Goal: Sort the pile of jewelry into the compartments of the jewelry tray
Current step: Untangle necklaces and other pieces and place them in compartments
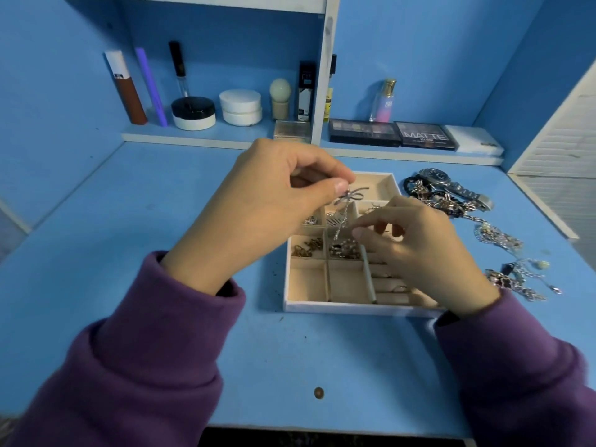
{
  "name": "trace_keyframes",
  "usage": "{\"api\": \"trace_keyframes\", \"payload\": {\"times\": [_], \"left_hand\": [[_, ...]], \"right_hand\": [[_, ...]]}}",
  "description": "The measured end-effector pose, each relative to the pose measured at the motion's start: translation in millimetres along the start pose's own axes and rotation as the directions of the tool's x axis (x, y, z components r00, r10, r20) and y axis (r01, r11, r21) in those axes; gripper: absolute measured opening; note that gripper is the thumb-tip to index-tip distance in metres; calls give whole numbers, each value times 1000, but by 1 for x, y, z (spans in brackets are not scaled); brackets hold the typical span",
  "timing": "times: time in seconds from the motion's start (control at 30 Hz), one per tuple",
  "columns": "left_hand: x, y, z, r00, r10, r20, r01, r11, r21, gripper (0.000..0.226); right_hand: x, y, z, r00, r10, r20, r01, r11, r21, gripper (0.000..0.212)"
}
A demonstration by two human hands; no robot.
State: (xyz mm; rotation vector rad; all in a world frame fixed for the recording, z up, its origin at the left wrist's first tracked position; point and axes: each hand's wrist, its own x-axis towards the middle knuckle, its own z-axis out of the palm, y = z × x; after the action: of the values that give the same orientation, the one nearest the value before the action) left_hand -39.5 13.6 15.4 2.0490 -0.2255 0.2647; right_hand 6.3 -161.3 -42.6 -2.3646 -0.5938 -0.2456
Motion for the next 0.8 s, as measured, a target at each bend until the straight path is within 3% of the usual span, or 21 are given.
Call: {"api": "trace_keyframes", "payload": {"times": [0.23, 0.37, 0.57, 0.67, 0.8], "left_hand": [[12, -12, 18, 998, -55, 38, 55, 998, -4, 12], [11, -27, 32, 988, -88, 126, 58, 972, 226, 12], [11, -42, 39, 991, -73, 109, 19, 901, 434, 8], [8, -47, 39, 980, -48, 195, -71, 827, 558, 23], [7, -43, 43, 972, -84, 221, -54, 832, 552, 48]], "right_hand": [[-15, 24, -37, 994, 86, -72, -79, 992, 100, 11], [-24, 36, -49, 982, 155, -111, -141, 982, 122, 10], [-33, 49, -53, 975, 185, -124, -165, 974, 153, 10], [-37, 59, -56, 968, 207, -144, -186, 971, 147, 11], [-44, 71, -70, 958, 236, -161, -215, 967, 137, 12]]}}
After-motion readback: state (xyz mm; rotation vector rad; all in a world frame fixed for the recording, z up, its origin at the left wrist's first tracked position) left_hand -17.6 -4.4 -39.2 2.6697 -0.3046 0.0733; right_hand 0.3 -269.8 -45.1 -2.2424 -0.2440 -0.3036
